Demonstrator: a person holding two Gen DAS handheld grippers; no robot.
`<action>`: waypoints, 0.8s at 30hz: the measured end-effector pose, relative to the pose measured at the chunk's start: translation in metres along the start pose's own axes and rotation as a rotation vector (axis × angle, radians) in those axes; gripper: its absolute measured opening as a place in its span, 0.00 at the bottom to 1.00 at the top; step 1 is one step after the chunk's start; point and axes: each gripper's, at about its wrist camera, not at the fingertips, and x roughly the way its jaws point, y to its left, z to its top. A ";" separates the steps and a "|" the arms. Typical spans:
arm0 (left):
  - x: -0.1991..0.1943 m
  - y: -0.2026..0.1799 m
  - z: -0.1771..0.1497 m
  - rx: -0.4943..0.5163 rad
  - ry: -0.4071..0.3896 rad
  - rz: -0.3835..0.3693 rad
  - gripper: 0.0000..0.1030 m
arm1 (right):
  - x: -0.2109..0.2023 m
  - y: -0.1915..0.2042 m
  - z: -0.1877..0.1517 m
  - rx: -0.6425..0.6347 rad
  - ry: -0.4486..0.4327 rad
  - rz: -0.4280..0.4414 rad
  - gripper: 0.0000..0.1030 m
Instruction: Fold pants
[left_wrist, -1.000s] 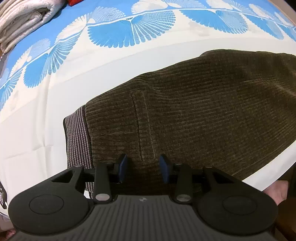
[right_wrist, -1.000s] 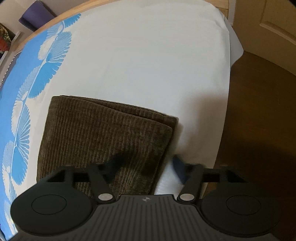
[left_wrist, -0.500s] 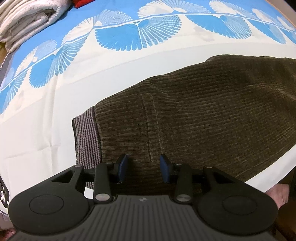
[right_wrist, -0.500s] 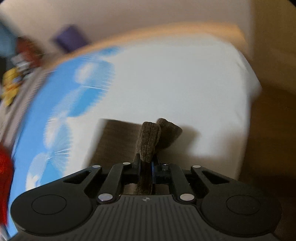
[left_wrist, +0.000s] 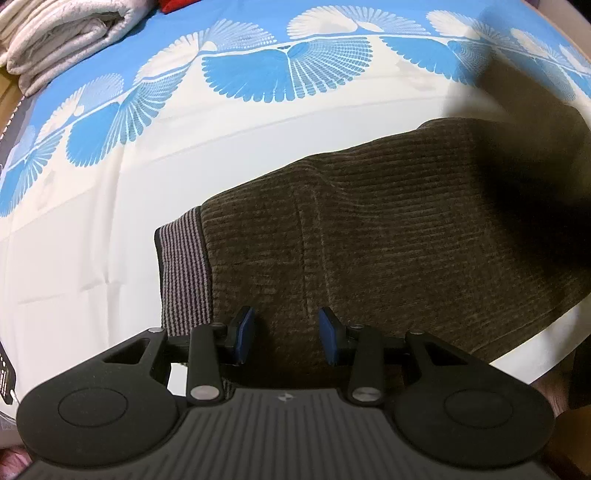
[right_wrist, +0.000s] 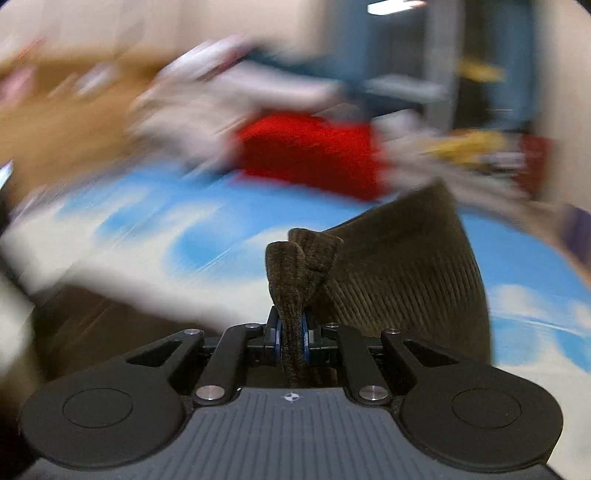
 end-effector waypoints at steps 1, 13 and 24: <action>0.000 0.001 -0.001 -0.002 0.001 -0.001 0.42 | 0.014 0.022 -0.010 -0.051 0.088 0.081 0.19; 0.000 0.009 -0.001 -0.025 -0.008 -0.001 0.43 | 0.019 0.059 -0.030 -0.212 0.170 0.138 0.48; 0.001 0.011 -0.003 -0.025 -0.004 0.007 0.43 | 0.072 0.054 -0.030 -0.191 0.218 0.099 0.12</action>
